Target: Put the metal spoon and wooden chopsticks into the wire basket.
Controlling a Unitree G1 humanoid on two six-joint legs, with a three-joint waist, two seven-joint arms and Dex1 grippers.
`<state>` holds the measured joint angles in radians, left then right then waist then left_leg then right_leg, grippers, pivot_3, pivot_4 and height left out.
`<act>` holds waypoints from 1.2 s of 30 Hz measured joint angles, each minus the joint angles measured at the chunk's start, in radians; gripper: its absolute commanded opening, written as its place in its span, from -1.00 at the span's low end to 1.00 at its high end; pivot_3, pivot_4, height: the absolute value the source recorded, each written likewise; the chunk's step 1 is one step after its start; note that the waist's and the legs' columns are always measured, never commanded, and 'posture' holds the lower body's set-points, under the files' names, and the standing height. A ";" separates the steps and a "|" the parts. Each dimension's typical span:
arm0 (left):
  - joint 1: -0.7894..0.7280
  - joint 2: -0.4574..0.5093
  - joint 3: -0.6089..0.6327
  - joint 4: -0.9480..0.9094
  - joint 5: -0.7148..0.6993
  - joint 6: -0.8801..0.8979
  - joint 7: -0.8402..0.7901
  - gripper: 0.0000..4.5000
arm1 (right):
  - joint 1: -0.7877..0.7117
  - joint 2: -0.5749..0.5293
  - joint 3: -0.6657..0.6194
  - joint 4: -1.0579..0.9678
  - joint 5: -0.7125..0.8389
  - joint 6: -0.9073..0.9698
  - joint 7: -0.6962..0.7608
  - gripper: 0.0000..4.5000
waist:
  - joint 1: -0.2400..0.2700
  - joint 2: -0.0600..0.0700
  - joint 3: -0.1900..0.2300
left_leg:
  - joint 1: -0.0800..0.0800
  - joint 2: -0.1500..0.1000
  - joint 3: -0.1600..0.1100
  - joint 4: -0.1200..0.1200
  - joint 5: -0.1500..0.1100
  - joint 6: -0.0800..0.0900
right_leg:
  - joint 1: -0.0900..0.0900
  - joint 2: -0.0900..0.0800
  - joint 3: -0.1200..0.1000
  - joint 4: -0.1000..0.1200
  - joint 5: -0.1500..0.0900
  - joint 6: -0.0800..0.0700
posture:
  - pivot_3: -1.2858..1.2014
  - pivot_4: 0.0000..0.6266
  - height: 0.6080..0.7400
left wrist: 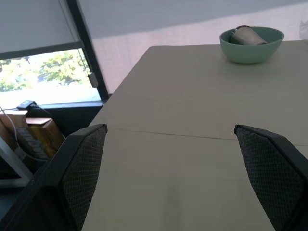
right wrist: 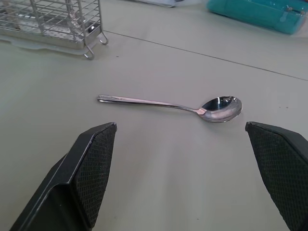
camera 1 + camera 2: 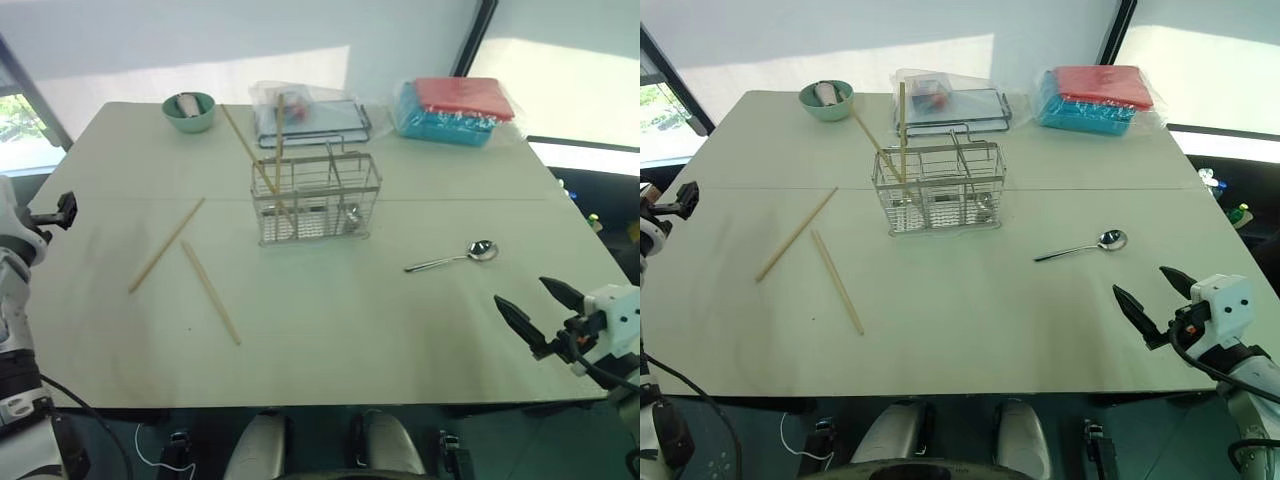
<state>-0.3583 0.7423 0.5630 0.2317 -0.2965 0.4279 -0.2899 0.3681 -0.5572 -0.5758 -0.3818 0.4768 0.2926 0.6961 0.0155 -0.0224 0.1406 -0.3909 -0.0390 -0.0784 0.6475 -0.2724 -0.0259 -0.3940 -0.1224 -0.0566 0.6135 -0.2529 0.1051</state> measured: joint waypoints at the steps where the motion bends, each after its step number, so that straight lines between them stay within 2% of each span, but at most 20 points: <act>1: 0.000 0.000 0.000 0.000 0.000 0.000 -0.003 1.00 | 0.000 0.000 0.001 0.002 0.000 -0.003 0.000 0.97 | 0.000 0.000 0.000 | 0.000 0.000 0.000 0.000 0.000 0.000 | 0.000 0.000 0.000 0.000 0.000 0.000 | 0.03 -0.52 -0.10; 17: 0.000 0.000 -0.001 0.000 0.000 0.000 -0.020 1.00 | -0.043 -0.017 0.022 0.066 -0.011 -0.046 0.017 0.97 | -0.001 0.000 0.000 | 0.000 0.000 0.000 0.000 0.000 0.000 | 0.000 0.000 0.000 0.000 0.000 0.000 | 0.03 -0.52 -0.10; 21: -0.001 0.000 -0.006 -0.025 -0.013 0.004 -0.045 1.00 | -0.074 -0.069 0.026 0.109 -0.031 -0.058 0.045 0.97 | -0.001 -0.001 0.000 | 0.000 0.000 0.000 0.000 0.000 0.000 | 0.000 0.000 0.000 0.000 0.000 0.000 | 0.03 -0.52 -0.10; 26: -0.001 0.000 -0.048 -0.120 -0.072 0.028 -0.143 1.00 | -0.182 -0.190 0.033 0.172 -0.034 -0.063 0.108 0.97 | -0.002 0.000 0.000 | 0.000 0.000 0.001 0.001 0.000 0.000 | 0.000 0.000 0.000 0.000 0.000 0.000 | 0.03 -0.52 -0.10; 32: -0.047 0.028 -0.189 -0.304 -0.219 0.146 -0.366 1.00 | -0.420 -0.340 0.168 0.288 -0.065 -0.103 0.262 0.97 | -0.003 0.001 0.001 | 0.000 0.000 0.002 0.001 0.000 0.001 | 0.001 0.000 0.000 0.000 0.000 -0.001 | 0.03 -0.52 -0.10; 36: -0.155 0.056 -0.397 -0.429 -0.288 0.217 -0.564 1.00 | -0.763 -0.432 0.387 0.453 -0.128 -0.176 0.483 0.97 | -0.008 0.007 0.005 | 0.001 -0.001 0.004 0.002 0.000 0.001 | 0.002 0.002 0.000 -0.001 0.000 -0.001 | 0.03 -0.52 -0.10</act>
<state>-0.5137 0.7981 0.1657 -0.1969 -0.5841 0.6445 -0.8536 -0.3948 -0.9895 -0.1884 0.0714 0.3489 0.1169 1.1789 0.0075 -0.0159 0.1453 -0.3902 -0.0397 -0.0749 0.6496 -0.2719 -0.0251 -0.3918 -0.1206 -0.0566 0.6125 -0.2528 0.1045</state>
